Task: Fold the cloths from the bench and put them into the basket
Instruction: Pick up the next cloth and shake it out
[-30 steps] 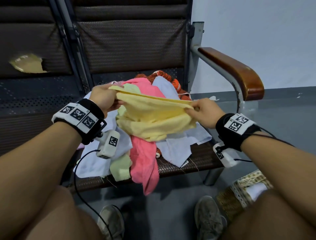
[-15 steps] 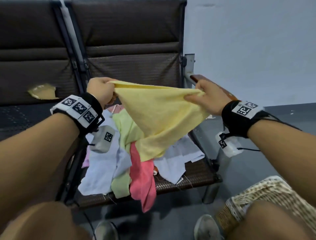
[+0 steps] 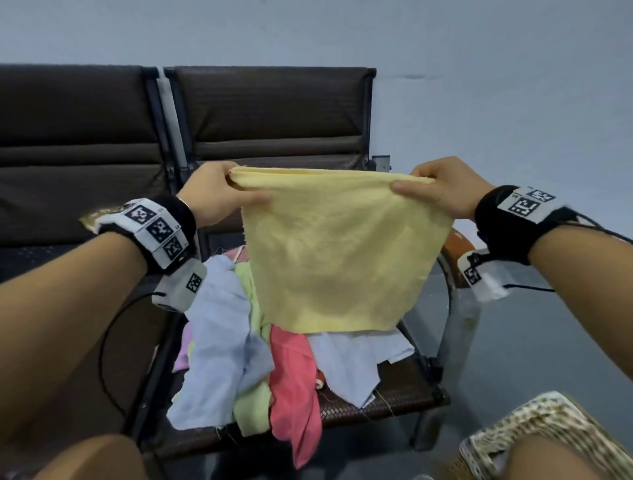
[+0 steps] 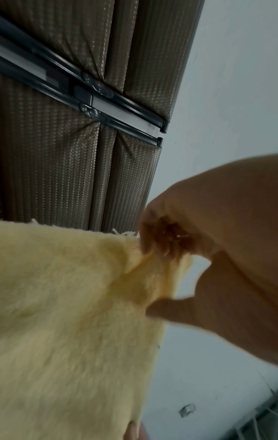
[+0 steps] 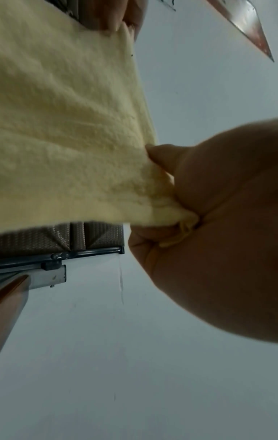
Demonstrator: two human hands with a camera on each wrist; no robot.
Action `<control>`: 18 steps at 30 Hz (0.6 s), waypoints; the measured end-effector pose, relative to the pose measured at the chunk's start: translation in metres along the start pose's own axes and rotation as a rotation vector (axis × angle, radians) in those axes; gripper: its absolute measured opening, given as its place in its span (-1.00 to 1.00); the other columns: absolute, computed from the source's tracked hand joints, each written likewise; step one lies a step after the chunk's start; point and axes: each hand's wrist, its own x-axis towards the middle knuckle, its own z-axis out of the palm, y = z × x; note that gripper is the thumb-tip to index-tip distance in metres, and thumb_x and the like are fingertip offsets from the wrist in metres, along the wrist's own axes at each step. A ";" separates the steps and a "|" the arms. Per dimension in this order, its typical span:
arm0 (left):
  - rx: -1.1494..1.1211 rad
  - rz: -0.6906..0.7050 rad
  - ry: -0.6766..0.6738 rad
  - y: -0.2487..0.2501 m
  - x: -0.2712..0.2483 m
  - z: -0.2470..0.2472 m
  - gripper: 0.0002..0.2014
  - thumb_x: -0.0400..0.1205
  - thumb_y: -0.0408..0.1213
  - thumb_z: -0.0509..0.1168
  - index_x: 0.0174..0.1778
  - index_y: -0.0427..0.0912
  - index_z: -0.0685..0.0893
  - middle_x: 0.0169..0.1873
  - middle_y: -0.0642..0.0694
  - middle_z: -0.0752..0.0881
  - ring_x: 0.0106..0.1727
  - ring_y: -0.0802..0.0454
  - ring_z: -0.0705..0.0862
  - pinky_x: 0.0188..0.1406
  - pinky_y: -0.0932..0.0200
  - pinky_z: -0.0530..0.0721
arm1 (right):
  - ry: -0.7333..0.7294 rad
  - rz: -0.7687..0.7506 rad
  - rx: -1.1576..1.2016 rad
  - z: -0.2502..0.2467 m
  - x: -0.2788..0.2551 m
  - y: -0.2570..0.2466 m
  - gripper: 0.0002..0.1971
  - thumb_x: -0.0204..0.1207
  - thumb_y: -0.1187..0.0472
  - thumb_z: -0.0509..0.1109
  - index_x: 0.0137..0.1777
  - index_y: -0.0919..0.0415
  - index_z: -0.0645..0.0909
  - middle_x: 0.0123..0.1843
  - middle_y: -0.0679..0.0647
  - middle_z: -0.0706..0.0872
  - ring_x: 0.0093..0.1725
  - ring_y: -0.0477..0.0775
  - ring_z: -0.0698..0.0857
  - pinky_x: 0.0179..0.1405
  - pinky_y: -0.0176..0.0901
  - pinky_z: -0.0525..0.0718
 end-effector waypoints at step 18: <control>-0.819 -0.399 0.130 0.059 -0.002 0.085 -0.67 0.66 -0.09 0.34 -0.39 -0.18 0.68 -0.62 0.07 0.57 -0.64 0.11 0.48 -0.60 0.34 0.38 | -0.007 0.508 0.654 0.052 -0.004 -0.045 -0.66 0.62 0.19 0.42 0.28 0.42 0.62 0.14 0.22 0.79 0.03 0.19 0.81 0.09 0.06 0.80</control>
